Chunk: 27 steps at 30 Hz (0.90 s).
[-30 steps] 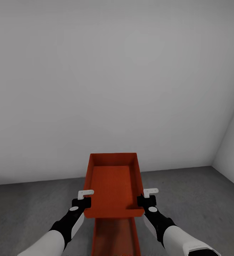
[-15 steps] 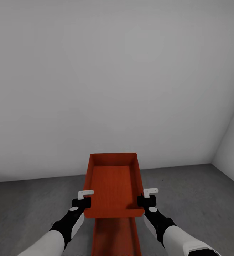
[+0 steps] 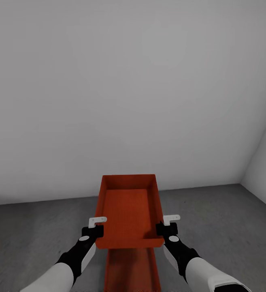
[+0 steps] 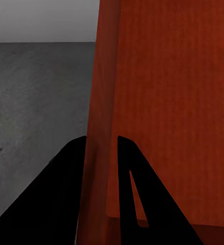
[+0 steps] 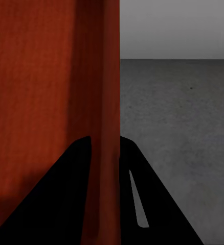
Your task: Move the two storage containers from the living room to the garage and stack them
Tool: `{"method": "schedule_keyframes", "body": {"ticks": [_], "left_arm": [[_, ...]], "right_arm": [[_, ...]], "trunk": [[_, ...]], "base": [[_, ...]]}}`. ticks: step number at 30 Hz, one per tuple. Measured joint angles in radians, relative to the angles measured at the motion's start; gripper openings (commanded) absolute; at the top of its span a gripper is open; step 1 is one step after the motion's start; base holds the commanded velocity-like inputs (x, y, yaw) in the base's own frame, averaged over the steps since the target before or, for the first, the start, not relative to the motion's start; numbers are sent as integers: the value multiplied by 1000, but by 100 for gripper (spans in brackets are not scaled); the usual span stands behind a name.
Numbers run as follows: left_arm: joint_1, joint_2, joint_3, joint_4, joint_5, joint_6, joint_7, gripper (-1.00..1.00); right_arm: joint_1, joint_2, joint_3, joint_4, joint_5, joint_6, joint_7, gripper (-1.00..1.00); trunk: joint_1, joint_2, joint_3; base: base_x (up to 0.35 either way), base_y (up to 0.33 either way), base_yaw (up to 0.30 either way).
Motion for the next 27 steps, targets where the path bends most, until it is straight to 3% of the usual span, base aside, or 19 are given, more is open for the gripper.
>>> {"method": "schedule_keyframes", "body": {"ticks": [27], "left_arm": [[0, 0, 0, 1, 0, 0, 0, -100]], "right_arm": [[0, 0, 0, 0, 0, 0, 0, -100]], "trunk": [[0, 0, -43]], "base": [[0, 0, 0]]}}
